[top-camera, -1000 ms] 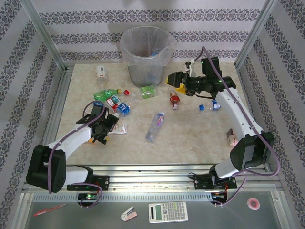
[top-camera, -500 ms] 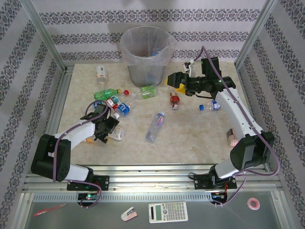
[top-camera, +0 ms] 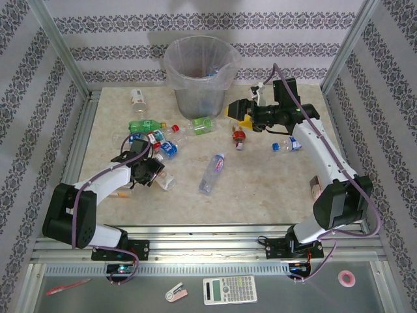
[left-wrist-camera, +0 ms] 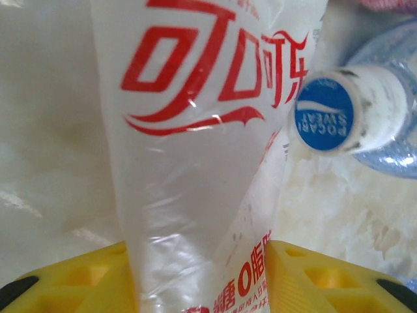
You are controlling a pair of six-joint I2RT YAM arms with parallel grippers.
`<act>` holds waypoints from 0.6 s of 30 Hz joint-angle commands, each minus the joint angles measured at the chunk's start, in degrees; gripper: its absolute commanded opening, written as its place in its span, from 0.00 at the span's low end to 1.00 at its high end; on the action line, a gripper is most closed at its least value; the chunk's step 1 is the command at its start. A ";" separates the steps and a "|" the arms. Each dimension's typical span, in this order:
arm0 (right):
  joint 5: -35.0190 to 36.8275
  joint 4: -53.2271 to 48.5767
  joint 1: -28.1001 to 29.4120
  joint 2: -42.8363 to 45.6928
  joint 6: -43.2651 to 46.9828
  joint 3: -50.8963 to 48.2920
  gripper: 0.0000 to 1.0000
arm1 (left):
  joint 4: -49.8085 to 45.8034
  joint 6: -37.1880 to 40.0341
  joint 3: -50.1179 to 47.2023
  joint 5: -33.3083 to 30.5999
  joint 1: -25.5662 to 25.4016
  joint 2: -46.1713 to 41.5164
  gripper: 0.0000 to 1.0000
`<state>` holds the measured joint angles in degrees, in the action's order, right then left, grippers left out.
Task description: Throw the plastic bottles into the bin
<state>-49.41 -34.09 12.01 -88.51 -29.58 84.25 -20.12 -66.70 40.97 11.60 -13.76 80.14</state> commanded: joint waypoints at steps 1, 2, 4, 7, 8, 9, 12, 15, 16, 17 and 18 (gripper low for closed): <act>-1.23 0.34 -0.15 -0.13 1.34 -0.24 0.98 | -3.75 2.74 1.41 -0.42 -1.17 -1.81 0.48; -1.20 0.34 -0.15 -0.09 1.42 -0.35 0.98 | -3.96 2.77 1.01 -0.53 -1.26 -2.38 0.48; -1.22 0.34 -0.28 -0.02 1.41 -0.57 0.98 | -4.05 2.77 0.03 -0.67 -1.32 -3.07 0.46; -1.29 0.35 -0.36 -0.08 1.55 -0.84 0.98 | -4.88 3.37 -0.16 -1.19 -1.34 -3.37 0.42; -1.31 0.34 -0.39 -0.14 1.53 -0.88 0.98 | -5.08 3.74 0.03 -1.43 -1.42 -3.39 0.41; -1.31 0.34 -0.37 -0.16 1.41 -0.85 0.98 | -5.34 4.17 0.45 -1.73 -1.41 -3.34 0.42; -1.31 0.50 -0.33 -0.18 1.33 -0.79 0.98 | -5.78 5.89 1.76 -1.83 -1.49 -2.90 0.41; -1.26 0.51 -0.32 -0.15 1.12 -0.84 0.98 | -5.66 6.41 2.22 -1.22 -1.45 -2.35 0.37; -1.29 0.50 -0.35 -0.01 1.04 -0.97 0.98 | -5.71 6.50 2.25 -1.07 -1.44 -2.27 0.36; -1.31 0.59 -0.35 0.01 0.98 -1.04 0.98 | -6.08 6.62 2.37 -1.05 -1.45 -2.16 0.31; -1.35 0.60 -0.28 0.15 0.96 -1.19 0.98 | -6.69 6.88 2.67 -1.03 -1.45 -2.26 0.27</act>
<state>-49.41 -34.09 11.99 -88.58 -29.58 83.85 -23.79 -61.78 41.82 11.35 -14.63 77.80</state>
